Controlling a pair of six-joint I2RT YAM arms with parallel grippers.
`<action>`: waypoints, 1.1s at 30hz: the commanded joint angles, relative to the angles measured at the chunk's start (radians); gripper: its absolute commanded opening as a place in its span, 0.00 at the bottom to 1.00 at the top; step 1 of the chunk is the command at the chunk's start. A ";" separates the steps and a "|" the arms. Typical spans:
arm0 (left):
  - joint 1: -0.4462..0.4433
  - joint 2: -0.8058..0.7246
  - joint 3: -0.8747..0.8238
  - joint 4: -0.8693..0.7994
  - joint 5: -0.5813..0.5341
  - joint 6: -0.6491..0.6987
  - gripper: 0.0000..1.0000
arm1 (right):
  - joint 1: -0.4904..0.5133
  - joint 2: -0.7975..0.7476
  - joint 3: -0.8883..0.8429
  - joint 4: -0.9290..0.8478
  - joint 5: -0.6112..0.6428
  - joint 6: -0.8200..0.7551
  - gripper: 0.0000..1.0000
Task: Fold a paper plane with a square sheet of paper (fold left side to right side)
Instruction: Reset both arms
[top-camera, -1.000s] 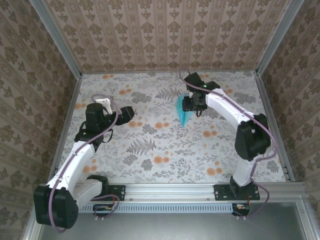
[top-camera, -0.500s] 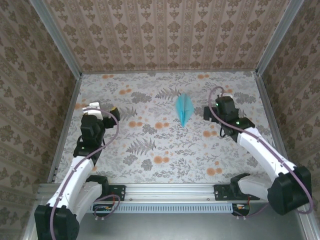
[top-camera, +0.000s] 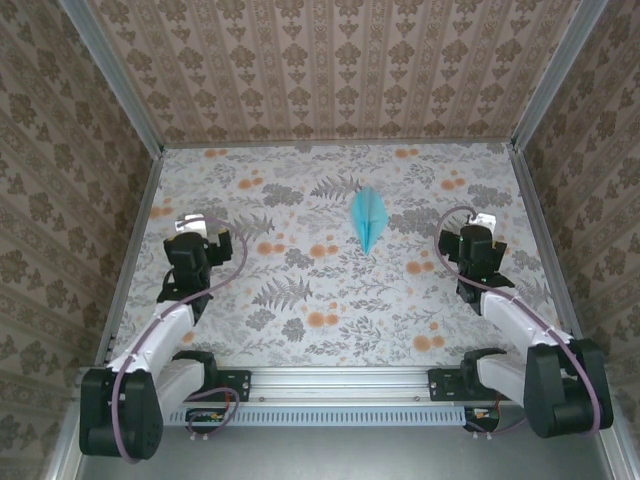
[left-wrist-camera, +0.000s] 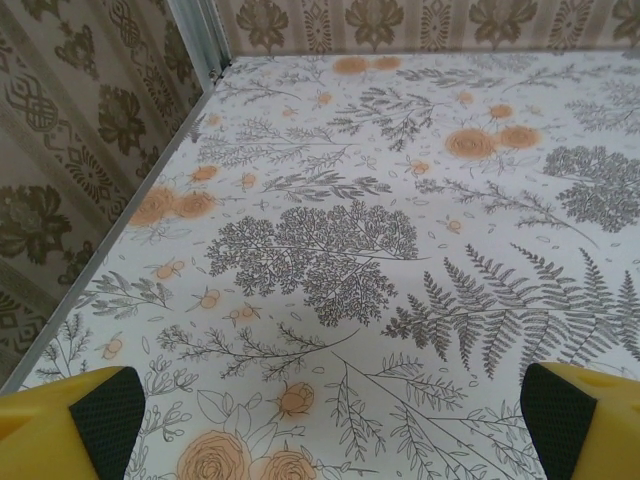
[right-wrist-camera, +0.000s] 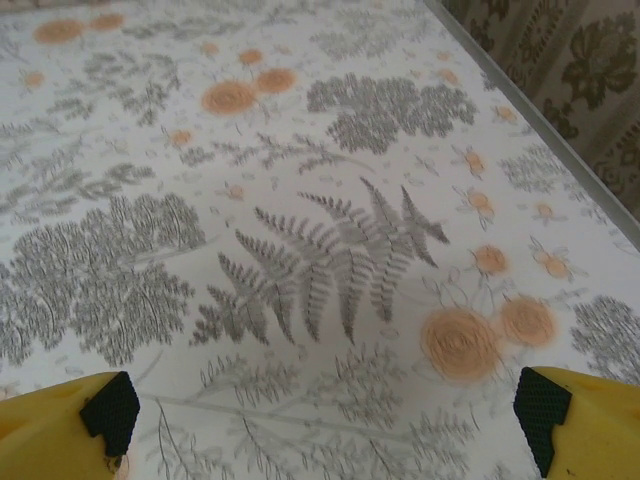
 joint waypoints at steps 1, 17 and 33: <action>0.014 0.038 -0.023 0.134 0.057 0.049 1.00 | -0.009 0.076 -0.027 0.258 -0.092 -0.038 1.00; 0.061 0.356 -0.105 0.650 0.300 0.186 1.00 | -0.037 0.415 -0.013 0.644 -0.278 -0.147 1.00; 0.131 0.546 0.016 0.600 0.280 0.100 1.00 | -0.040 0.409 -0.011 0.631 -0.283 -0.146 1.00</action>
